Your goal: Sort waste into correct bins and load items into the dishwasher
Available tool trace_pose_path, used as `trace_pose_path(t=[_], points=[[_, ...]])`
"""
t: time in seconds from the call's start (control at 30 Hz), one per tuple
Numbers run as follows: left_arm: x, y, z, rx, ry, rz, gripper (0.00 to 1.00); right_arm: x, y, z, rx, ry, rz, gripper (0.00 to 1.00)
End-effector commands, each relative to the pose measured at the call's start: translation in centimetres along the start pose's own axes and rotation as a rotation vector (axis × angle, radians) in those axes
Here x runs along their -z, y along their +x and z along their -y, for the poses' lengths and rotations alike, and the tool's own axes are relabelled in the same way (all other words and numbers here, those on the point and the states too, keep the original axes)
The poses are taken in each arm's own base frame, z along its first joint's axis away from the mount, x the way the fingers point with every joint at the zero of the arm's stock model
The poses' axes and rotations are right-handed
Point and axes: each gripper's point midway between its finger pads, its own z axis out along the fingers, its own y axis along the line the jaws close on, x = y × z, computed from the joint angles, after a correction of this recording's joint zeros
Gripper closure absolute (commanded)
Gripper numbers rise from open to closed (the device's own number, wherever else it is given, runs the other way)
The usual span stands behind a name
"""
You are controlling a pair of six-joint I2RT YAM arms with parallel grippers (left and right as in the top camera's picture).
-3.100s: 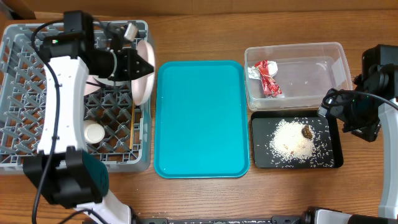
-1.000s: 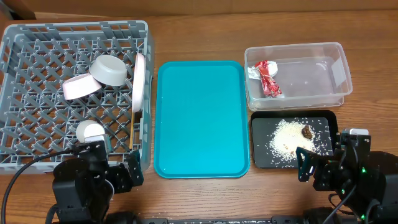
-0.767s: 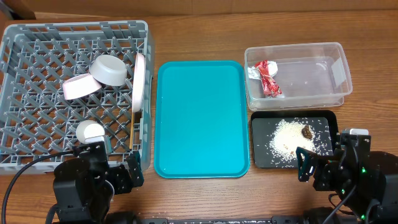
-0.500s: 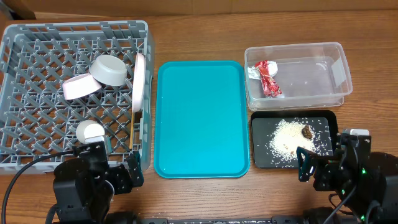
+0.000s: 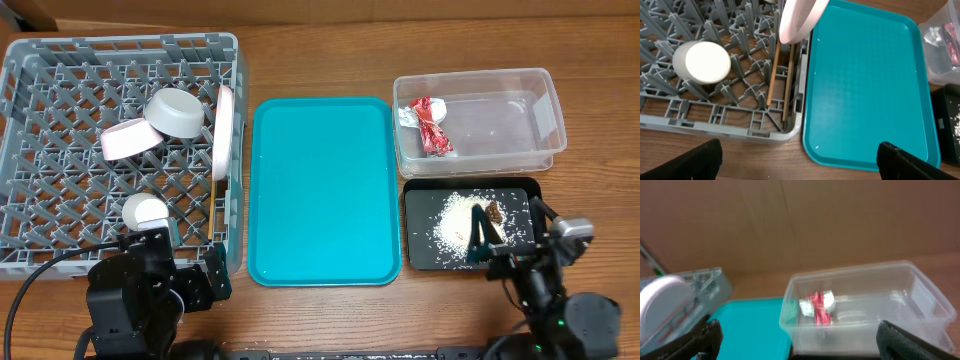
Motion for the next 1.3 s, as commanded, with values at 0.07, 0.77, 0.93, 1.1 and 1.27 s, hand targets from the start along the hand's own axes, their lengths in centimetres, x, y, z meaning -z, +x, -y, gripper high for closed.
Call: trace_pose_path(t=[0.07, 0.77, 0.93, 1.1, 1.27], points=[[0.1, 0.1, 0.3, 0.003, 0.017, 0.004, 0.00, -1.4, 1.7, 1.0, 0.012, 0.000, 0.113, 0.00], [0.1, 0.1, 0.3, 0.003, 0.017, 0.003, 0.00, -3.1, 7.9, 4.6, 0.003, 0.113, 0.067, 0.00], [0.1, 0.1, 0.3, 0.003, 0.017, 0.003, 0.00, -3.1, 7.9, 4.6, 0.003, 0.113, 0.067, 0.00], [0.1, 0.1, 0.3, 0.003, 0.017, 0.004, 0.00, -3.1, 7.9, 4.6, 0.003, 0.113, 0.067, 0.00], [0.1, 0.1, 0.3, 0.003, 0.017, 0.003, 0.00, -3.1, 7.9, 4.6, 0.003, 0.113, 0.067, 0.00]])
